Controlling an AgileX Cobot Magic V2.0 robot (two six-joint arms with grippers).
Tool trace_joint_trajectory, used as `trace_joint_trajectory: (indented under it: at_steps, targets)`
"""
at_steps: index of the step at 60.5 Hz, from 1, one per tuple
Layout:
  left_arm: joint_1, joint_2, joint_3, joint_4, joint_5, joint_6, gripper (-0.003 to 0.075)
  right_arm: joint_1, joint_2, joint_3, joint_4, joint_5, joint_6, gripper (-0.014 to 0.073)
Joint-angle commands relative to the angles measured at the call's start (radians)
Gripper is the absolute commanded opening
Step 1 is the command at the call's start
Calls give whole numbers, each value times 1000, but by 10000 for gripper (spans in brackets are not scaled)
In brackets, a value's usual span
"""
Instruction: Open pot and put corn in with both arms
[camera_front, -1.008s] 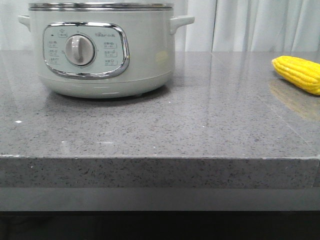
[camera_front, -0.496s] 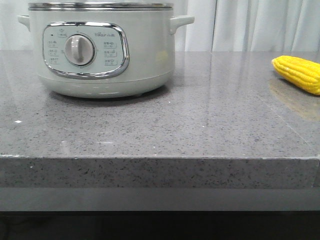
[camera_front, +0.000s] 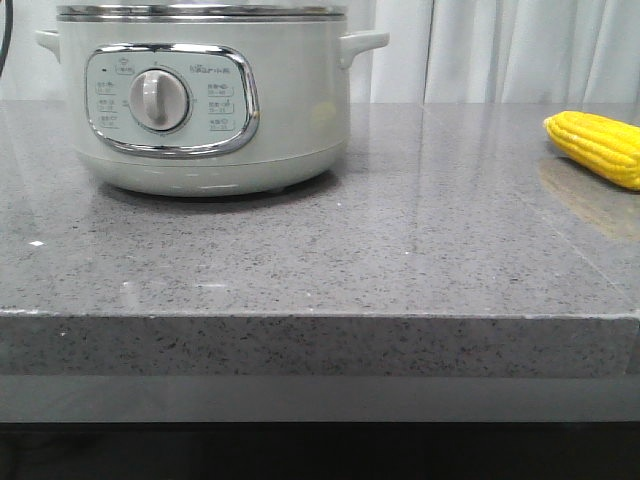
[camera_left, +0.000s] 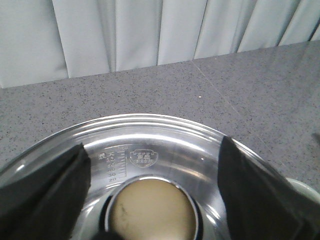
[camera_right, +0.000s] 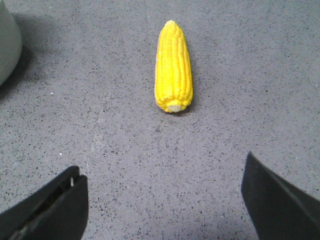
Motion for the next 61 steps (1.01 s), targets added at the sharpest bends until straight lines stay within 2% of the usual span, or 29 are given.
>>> trace_joint_trajectory:
  at_steps: [1,15,27,36,61]
  targets:
    - [-6,-34,-39,-12,-67,-3,512,1,8,-29,-6,-75,-8,634]
    - [-6,-23,-39,-57,-51,-14,493,1,8,-29,-6,-74,-8,634]
    - [-6,-18,-39,-65,-51,-14,320,1,8,-29,-6,-74,-8,634]
    - [-6,-17,-40,-65,-53,-14,253,1,8,-29,-6,-74,-8,634]
    - [-6,-49,-141,-63,-46,-8,247,1,8,-29,-6,-74,-8,634]
